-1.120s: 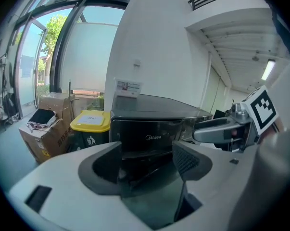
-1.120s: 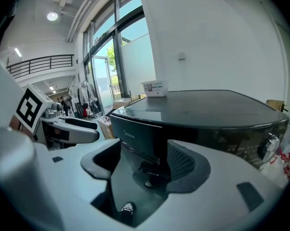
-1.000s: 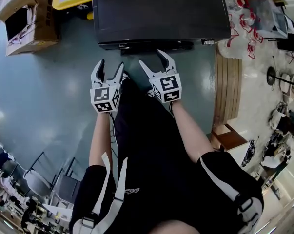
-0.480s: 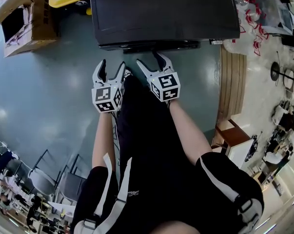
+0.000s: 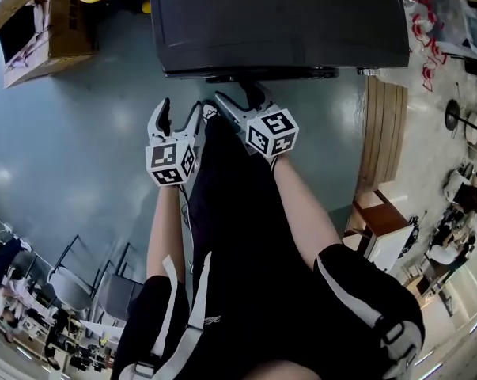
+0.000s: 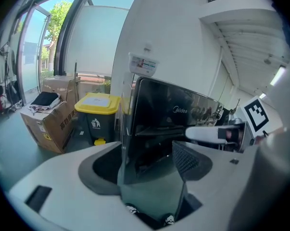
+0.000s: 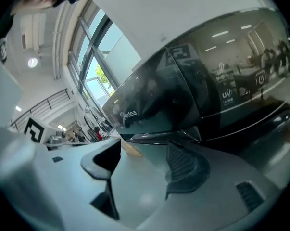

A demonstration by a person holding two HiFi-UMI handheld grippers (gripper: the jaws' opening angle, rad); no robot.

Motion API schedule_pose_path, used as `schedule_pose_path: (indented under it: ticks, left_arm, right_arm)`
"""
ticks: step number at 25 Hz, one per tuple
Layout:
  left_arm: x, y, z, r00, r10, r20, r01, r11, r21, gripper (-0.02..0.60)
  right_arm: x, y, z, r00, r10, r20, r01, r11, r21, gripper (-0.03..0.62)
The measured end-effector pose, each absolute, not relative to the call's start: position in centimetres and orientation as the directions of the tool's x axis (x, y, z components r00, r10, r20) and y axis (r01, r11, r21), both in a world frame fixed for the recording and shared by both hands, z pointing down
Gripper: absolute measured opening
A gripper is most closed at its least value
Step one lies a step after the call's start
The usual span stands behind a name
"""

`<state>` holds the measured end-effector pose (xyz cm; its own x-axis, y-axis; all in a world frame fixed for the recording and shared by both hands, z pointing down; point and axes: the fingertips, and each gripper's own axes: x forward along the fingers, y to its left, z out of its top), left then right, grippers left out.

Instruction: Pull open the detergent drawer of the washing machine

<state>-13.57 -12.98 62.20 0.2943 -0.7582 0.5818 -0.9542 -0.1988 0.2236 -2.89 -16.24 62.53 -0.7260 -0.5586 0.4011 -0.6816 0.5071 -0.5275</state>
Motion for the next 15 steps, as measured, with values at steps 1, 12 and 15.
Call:
schedule_pose_path:
  ticks: [1, 12, 15]
  left_arm:
    - [-13.8, -12.8, 62.4, 0.293, -0.755, 0.587, -0.955, -0.200, 0.219, 0.335]
    - [-14.2, -11.4, 64.7, 0.291, -0.753, 0.590, -0.955, -0.193, 0.225, 0.334]
    - [-14.3, -11.2, 65.2, 0.285, -0.774, 0.566, -0.953, -0.164, 0.256, 0.334]
  right_arm:
    - [-3.2, -16.5, 62.5, -0.739, -0.565, 0.367, -0.660, 0.498, -0.563, 0.310]
    - [-3.1, -18.5, 60.9, -0.784, -0.619, 0.038, -0.434, 0.503, -0.748, 0.295]
    - [-3.3, -18.7, 60.7, -0.777, -0.628, -0.038, -0.354, 0.487, -0.798, 0.287]
